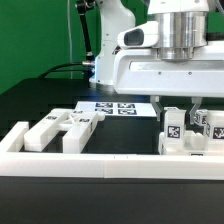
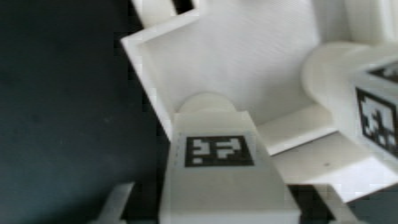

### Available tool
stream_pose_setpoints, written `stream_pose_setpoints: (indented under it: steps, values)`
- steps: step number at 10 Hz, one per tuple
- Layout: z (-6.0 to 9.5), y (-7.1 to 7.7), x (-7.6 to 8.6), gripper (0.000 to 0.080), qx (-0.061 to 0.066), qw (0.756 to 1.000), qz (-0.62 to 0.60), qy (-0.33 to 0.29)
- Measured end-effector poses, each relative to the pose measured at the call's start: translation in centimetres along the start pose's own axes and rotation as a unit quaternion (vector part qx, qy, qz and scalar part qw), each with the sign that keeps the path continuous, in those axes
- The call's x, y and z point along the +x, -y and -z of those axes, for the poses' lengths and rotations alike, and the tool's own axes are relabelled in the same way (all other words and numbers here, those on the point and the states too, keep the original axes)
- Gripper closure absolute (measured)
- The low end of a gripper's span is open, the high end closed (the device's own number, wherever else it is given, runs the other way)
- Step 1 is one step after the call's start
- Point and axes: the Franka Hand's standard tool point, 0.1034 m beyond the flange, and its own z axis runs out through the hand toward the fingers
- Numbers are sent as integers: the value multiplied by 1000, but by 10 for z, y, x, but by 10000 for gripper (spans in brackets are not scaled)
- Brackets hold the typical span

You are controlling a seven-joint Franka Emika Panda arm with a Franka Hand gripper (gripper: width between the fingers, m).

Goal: Assemble chair

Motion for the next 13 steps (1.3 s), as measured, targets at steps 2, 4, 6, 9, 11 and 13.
stream_pose_setpoints:
  steps: [2,4,6,9,11,13]
  values:
    - [0,1,-1,511,1,990,-138,0]
    - [0,1,-1,509,4,970,-243,1]
    - [0,2,-1,509,5,944,-331,2]
    - [0,1,1,509,6,909,-416,3]
    - [0,2,1,509,6,880,-475,3]
    - [0,2,1,471,6,880,-475,3]
